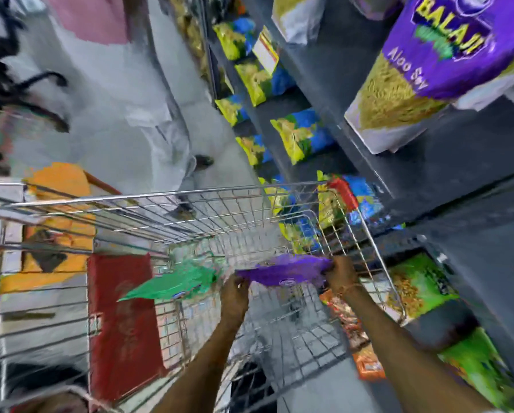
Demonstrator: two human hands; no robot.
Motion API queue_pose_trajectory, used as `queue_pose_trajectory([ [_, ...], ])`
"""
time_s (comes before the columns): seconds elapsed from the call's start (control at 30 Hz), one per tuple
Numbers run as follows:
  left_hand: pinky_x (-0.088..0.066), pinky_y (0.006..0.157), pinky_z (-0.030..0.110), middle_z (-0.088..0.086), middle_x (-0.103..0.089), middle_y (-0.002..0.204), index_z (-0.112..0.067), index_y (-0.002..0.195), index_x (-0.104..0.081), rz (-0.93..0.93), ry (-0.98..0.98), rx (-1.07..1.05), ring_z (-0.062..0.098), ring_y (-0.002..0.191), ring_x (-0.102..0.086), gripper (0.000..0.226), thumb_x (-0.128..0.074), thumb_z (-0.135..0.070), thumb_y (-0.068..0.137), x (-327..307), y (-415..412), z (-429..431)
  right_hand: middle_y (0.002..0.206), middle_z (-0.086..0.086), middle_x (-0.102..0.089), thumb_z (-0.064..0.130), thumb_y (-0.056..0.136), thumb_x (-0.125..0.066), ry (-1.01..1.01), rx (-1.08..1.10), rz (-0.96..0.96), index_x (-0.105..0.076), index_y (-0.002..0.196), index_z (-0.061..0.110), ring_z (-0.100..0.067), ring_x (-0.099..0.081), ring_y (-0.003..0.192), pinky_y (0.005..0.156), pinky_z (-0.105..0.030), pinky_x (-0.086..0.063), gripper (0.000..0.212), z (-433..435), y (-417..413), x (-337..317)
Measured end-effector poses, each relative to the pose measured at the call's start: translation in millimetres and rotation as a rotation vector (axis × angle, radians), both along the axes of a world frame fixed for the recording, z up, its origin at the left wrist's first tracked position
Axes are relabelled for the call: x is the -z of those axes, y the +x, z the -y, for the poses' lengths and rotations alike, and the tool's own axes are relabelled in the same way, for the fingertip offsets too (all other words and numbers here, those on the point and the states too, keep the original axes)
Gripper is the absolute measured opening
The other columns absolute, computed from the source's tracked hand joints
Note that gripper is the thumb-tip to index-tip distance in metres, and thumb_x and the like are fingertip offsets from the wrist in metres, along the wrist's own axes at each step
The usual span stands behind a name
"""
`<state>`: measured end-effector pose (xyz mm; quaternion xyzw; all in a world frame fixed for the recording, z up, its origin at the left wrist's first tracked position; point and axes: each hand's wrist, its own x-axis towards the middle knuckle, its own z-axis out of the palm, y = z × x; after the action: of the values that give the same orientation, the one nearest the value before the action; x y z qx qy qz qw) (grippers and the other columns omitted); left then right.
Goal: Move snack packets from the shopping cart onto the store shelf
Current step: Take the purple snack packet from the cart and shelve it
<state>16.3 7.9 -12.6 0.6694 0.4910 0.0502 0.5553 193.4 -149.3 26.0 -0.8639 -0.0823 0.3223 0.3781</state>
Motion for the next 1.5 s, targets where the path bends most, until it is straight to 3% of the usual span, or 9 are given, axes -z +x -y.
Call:
queue_pose_trajectory([
  [0.1, -0.041, 0.068, 0.02, 0.002, -0.061, 0.075, -0.025, 0.076, -0.057, 0.139, 0.076, 0.043, -0.014, 0.069, -0.052, 0.01, -0.053, -0.026, 0.084, -35.3, 7.7, 0.6, 0.065, -0.028, -0.067, -0.006, 0.068, -0.054, 0.087, 0.046, 0.128, -0.07, 0.068, -0.003, -0.009, -0.054, 0.067, 0.062, -0.016, -0.048, 0.017, -14.8, 3.6, -44.2],
  [0.23, -0.04, 0.068, 0.01, -0.025, -0.065, 0.077, -0.031, 0.083, -0.055, 0.265, 0.247, 0.174, -0.008, 0.072, -0.054, 0.025, -0.038, -0.049, 0.081, -101.4, 19.7, 10.1, 0.085, -0.005, -0.066, -0.008, 0.074, -0.05, 0.237, 0.095, 0.166, -0.066, 0.085, 0.008, -0.004, -0.057, 0.082, 0.074, -0.017, -0.049, 0.026, 23.0, -0.2, -87.4],
  [0.33, -0.038, 0.062, 0.031, -0.003, -0.061, 0.066, -0.024, 0.087, -0.053, 0.398, 0.426, 0.241, 0.015, 0.063, -0.048, 0.029, -0.036, -0.047, 0.084, -173.1, 27.5, 33.3, 0.066, 0.022, -0.065, 0.016, 0.066, -0.052, 0.358, 0.192, 0.297, -0.063, 0.072, 0.028, -0.007, -0.056, 0.082, 0.076, -0.029, -0.046, 0.017, 66.0, -17.1, -144.8],
  [0.43, -0.033, 0.055, 0.036, 0.008, -0.048, 0.053, -0.02, 0.083, -0.051, 0.546, 0.573, 0.343, 0.013, 0.053, -0.039, 0.03, -0.035, -0.046, 0.085, -250.7, 29.8, 75.5, 0.063, 0.036, -0.063, 0.008, 0.067, -0.048, 0.515, 0.331, 0.476, -0.062, 0.067, 0.029, 0.017, -0.049, 0.067, 0.068, -0.008, -0.042, 0.026, 123.1, -47.2, -205.6],
  [0.57, -0.033, 0.059, 0.037, 0.004, -0.047, 0.056, -0.023, 0.073, -0.045, 0.706, 0.613, 0.454, 0.022, 0.062, -0.045, 0.028, -0.035, -0.047, 0.085, -333.9, 20.0, 157.2, 0.057, 0.026, -0.053, 0.039, 0.08, -0.052, 0.664, 0.523, 0.7, -0.053, 0.062, 0.033, 0.011, -0.038, 0.057, 0.057, -0.011, -0.034, 0.019, 209.8, -99.3, -277.6],
  [0.67, -0.023, 0.055, 0.032, 0.0, -0.038, 0.05, -0.03, 0.059, -0.035, 0.788, 0.639, 0.598, 0.023, 0.06, -0.039, 0.031, -0.035, -0.046, 0.085, -370.8, 4.7, 227.0, 0.052, 0.025, -0.052, 0.026, 0.085, -0.044, 0.673, 0.646, 0.816, -0.043, 0.058, 0.026, 0.009, -0.038, 0.05, 0.049, -0.01, -0.032, 0.026, 283.9, -145.6, -317.7],
  [0.93, -0.029, 0.055, 0.034, -0.013, -0.049, 0.052, -0.037, 0.059, -0.045, 0.919, 0.413, 0.901, 0.003, 0.048, -0.033, 0.028, -0.036, -0.047, 0.083, -394.4, -46.4, 395.7, 0.048, 0.02, -0.054, 0.028, 0.089, -0.045, 0.535, 0.906, 0.95, -0.047, 0.058, 0.025, 0.006, -0.036, 0.046, 0.044, -0.011, -0.028, 0.032, 455.9, -260.5, -347.3],
  [1.27, -0.027, 0.055, 0.033, 0.005, -0.033, 0.057, -0.008, 0.065, -0.032, 0.939, 0.489, 1.011, 0.017, 0.058, -0.029, 0.046, -0.034, -0.049, 0.086, -415.4, -89.4, 470.7, 0.055, 0.012, -0.053, 0.035, 0.085, -0.045, 0.517, 1.022, 1.005, -0.051, 0.059, 0.024, 0.003, -0.041, 0.056, 0.047, -0.016, -0.032, 0.029, 530.9, -316.6, -356.7],
  [1.5, -0.047, 0.064, 0.053, 0.026, -0.057, 0.072, -0.006, 0.073, -0.047, 0.844, 0.34, 1.062, 0.016, 0.064, -0.048, 0.057, -0.033, -0.061, 0.083, -361.1, -78.8, 483.3, 0.063, -0.002, -0.053, 0.052, 0.079, -0.042, 0.485, 1.081, 0.934, -0.052, 0.063, 0.015, -0.012, -0.045, 0.063, 0.057, -0.033, -0.038, 0.041, 543.0, -308.1, -306.2],
])
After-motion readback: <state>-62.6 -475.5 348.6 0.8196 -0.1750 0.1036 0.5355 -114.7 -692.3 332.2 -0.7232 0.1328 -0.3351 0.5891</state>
